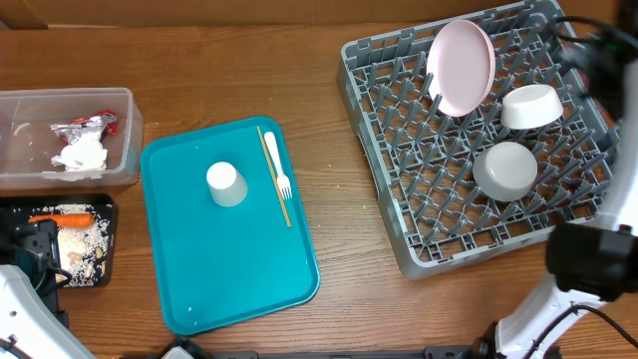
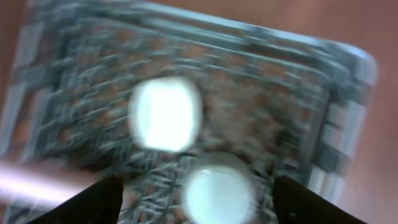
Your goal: Sort waste into correct bins and load items into the dishwasher rack
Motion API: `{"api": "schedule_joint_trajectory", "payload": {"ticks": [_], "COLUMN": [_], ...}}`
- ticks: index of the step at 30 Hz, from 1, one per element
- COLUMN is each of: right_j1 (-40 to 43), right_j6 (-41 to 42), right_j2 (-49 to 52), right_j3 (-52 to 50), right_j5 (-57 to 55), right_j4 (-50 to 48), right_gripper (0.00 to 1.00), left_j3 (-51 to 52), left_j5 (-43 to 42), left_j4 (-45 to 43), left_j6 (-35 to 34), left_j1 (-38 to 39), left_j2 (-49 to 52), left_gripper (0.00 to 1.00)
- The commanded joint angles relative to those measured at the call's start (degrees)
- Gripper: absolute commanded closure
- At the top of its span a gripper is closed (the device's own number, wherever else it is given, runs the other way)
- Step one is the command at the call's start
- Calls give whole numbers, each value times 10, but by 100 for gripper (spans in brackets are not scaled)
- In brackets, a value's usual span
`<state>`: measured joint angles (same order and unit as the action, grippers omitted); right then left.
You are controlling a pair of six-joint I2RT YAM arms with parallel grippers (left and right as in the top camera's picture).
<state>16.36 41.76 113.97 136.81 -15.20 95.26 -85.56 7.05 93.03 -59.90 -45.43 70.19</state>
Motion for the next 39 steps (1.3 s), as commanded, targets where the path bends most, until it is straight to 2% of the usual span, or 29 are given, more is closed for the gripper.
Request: {"api": "schedule_joint_trajectory", "payload": {"ticks": [1,6,11,15,39], "right_j1": [74,184,246,277,261], "right_j6": [45,29,32,32,-15], "right_j2": [-19,-22,-22,-23,-30], "right_j3": [-3,-77,-164,-194,-398], "right_j5": [29,72,72,71,70], "right_j4": [18,18,17,18,-87], "right_gripper": [21,21,21,20,19], "left_j3": [-8,-8,-8,-8,-8], "left_j5": [-1,-1,-1,-1,-1], "left_j4": [-1,-1,-1,-1,-1], "left_j6": [-10,-10,-10,-10,-10], "left_j1": [-3,-3,-3,-3,-3], "left_j2": [-1,-1,-1,-1,-1], "left_gripper": [0,0,0,0,0]}}
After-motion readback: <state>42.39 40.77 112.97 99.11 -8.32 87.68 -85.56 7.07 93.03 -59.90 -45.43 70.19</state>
